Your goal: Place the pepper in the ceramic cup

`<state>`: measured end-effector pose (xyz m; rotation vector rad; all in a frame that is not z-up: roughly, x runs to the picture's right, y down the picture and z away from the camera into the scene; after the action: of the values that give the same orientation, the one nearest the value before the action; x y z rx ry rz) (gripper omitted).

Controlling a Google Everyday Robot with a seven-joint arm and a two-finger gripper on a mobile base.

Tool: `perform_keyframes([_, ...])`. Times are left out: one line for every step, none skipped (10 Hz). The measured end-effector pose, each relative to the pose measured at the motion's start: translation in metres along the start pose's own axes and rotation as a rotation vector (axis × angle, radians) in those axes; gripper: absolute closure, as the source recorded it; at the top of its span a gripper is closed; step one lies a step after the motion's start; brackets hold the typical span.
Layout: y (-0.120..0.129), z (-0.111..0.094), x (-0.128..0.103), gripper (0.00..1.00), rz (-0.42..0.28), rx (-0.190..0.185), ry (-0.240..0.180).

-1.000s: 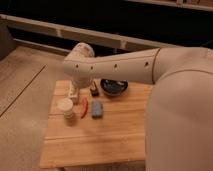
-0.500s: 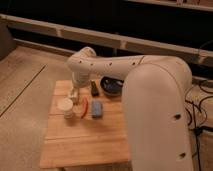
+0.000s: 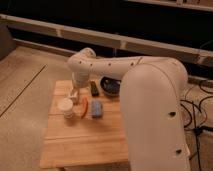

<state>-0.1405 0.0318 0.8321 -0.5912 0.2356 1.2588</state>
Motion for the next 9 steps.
perform_keyframes([0.003, 0.009, 0.006, 0.35, -0.004, 0.025, 0.025])
perform_keyframes([-0.003, 0.020, 0.011, 0.35, 0.009, 0.065, 0.052])
perform_keyframes([-0.008, 0.028, 0.013, 0.35, 0.031, 0.091, 0.071])
perform_keyframes([-0.016, 0.035, 0.013, 0.35, 0.064, 0.116, 0.090])
perform_keyframes([-0.020, 0.040, 0.011, 0.35, 0.090, 0.134, 0.101])
perform_keyframes([-0.020, 0.044, 0.009, 0.35, 0.103, 0.138, 0.107])
perform_keyframes([-0.021, 0.051, 0.007, 0.35, 0.134, 0.134, 0.123])
perform_keyframes([-0.022, 0.057, 0.005, 0.35, 0.150, 0.128, 0.134])
perform_keyframes([-0.023, 0.065, 0.003, 0.35, 0.161, 0.125, 0.148])
